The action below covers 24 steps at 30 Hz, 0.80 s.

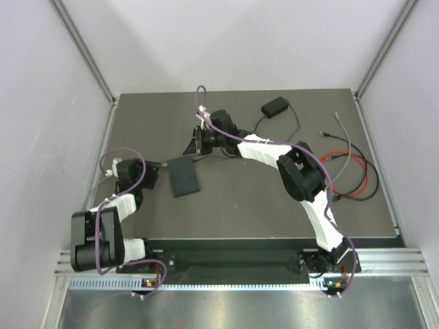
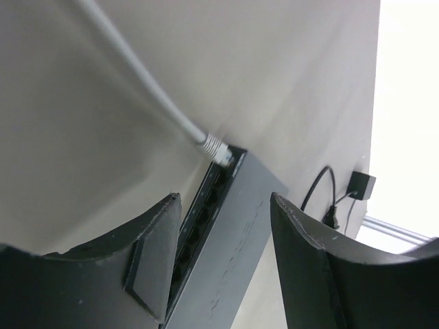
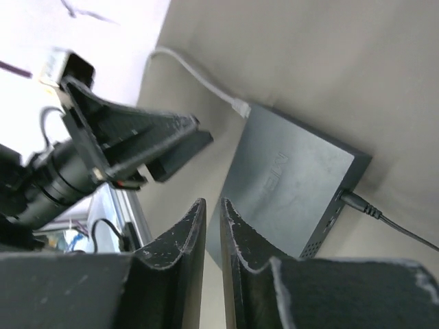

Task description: Pull the plug from the switch port

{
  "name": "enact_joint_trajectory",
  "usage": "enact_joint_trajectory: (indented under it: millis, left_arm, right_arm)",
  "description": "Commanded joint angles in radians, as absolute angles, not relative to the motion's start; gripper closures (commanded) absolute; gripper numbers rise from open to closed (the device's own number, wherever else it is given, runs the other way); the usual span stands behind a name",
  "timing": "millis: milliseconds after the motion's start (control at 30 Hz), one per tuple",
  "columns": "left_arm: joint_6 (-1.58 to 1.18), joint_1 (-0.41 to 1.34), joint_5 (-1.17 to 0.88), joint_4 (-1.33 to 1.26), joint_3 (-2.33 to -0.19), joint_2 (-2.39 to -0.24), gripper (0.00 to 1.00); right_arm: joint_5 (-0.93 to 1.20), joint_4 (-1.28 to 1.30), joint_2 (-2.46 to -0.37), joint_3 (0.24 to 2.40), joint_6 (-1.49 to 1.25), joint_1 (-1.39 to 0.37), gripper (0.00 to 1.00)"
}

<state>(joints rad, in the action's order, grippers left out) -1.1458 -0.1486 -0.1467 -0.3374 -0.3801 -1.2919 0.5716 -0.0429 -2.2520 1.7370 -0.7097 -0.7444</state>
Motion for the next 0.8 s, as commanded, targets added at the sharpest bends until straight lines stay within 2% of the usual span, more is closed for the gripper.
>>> enact_joint_trajectory:
  millis: [0,400,767]
  left_arm:
    - [-1.161,-0.155,-0.166,-0.517,-0.365,-1.334,0.41]
    - [-1.17,-0.156,-0.232,-0.574,-0.362,-1.462,0.44]
    - [-1.219,-0.156,-0.227,-0.673,-0.342,-1.557,0.53]
  right_arm:
    - [0.615,-0.087,-2.302,1.793,-0.67,-0.77,0.86]
    - [0.589,-0.049,-2.391,1.859,-0.673,-0.77,0.87]
    - [0.583,-0.058,-2.437,1.89,-0.709,-0.772,0.88]
